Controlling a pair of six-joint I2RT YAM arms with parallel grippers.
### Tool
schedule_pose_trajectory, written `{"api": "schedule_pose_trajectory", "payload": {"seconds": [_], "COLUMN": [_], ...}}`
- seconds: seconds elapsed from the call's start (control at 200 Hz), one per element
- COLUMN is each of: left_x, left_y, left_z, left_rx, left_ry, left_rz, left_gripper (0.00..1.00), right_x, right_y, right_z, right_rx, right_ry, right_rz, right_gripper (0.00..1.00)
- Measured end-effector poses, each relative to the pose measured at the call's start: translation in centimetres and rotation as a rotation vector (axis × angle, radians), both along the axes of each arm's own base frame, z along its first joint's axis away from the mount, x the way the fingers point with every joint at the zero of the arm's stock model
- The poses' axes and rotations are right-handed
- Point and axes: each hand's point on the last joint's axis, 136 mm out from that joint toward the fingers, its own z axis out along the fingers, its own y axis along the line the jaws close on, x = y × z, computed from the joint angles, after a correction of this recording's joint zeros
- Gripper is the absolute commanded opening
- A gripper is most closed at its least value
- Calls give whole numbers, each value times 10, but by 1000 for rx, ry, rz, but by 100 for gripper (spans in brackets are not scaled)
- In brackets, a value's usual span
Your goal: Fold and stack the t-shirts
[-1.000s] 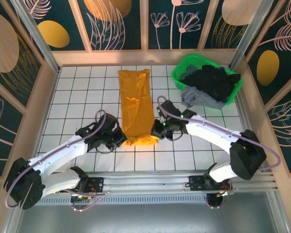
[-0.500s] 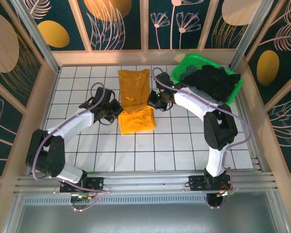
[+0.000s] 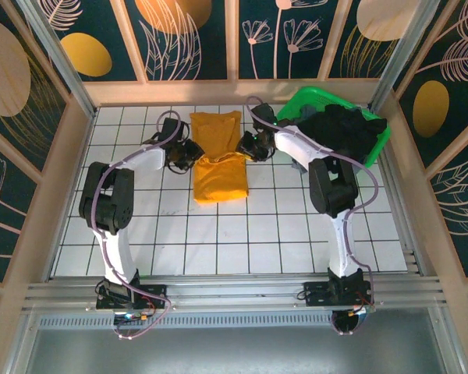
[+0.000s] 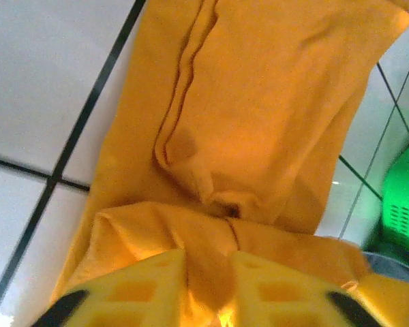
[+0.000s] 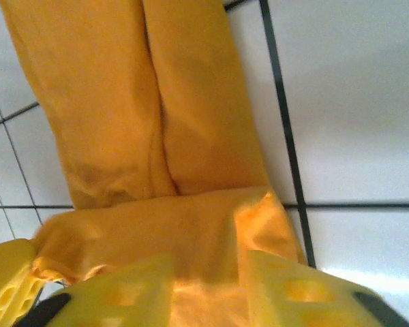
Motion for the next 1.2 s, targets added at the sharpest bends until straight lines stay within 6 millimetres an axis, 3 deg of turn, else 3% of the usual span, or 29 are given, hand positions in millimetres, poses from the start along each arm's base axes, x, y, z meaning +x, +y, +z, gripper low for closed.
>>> {"api": "schedule_pose_trajectory", "payload": {"seconds": [0.095, 0.195, 0.325, 0.41, 0.49, 0.596, 0.716, 0.846, 0.946, 1.201], "left_x": [3, -5, -42, -72, -97, -129, -160, -165, -165, -160], "left_y": [8, 17, 31, 40, 45, 45, 30, 7, -3, -8], "left_z": [3, 12, 28, 33, 26, -1, -32, -41, -51, -57], "left_rx": [38, 70, 74, 61, 35, -11, -60, -115, -128, -162], "left_ry": [-9, -28, -47, -46, -32, 41, 141, 172, 194, 227], "left_rz": [10, 24, 47, 65, 84, 101, 93, 71, 68, 91], "left_gripper": [57, 58, 60, 58, 56, 56, 56, 53, 48, 33], "right_x": [10, 18, 9, -11, -36, -73, -114, -136, -132, -130], "right_y": [3, -1, -34, -61, -70, -61, -41, -31, -25, -16], "right_z": [10, 23, 29, 31, 32, 25, 1, -21, -28, -58], "right_rx": [19, 24, 6, -19, -27, -27, -17, -3, 17, 25], "right_ry": [-44, -95, -112, -98, -89, -68, -6, 66, 76, 160], "right_rz": [46, 66, 27, -13, -22, 8, 54, 57, 39, 3], "right_gripper": [50, 53, 56, 56, 56, 56, 56, 55, 54, 45]}}
